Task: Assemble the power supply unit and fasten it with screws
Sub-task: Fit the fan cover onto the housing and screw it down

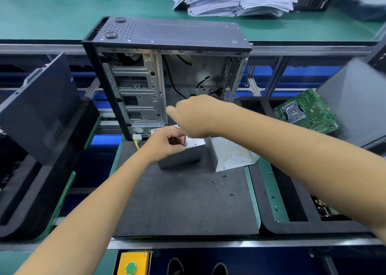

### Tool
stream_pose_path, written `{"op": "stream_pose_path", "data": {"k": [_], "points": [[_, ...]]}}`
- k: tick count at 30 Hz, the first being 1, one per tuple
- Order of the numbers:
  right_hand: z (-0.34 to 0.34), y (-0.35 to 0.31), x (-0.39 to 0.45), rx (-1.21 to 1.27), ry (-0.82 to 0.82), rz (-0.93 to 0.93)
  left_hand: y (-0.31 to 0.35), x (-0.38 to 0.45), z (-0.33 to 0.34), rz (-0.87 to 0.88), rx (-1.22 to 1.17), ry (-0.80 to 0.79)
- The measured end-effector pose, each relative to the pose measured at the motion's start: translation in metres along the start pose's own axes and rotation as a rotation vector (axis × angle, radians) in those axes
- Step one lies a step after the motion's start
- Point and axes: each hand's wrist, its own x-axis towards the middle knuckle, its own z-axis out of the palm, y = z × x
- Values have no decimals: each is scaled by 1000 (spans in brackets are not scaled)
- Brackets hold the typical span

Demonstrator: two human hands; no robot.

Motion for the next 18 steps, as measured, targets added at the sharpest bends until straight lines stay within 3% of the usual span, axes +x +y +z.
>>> {"op": "stream_pose_path", "data": {"k": [3,9,12,15,18], "points": [[-6,1,0,39,-57,-71,-3,1,1,-5,10,15],[-8,-6,-1,-61,114,-114,-5,2,2,-24,20,3],[-1,-8,2,-128,148,-23,-5,1,2,-10,17,-1],[-2,-3,3,-102,93,45,-4,2,2,12,28,-2],[-6,0,-4,36,-26,-26,-6,3,0,10,15,-10]]}}
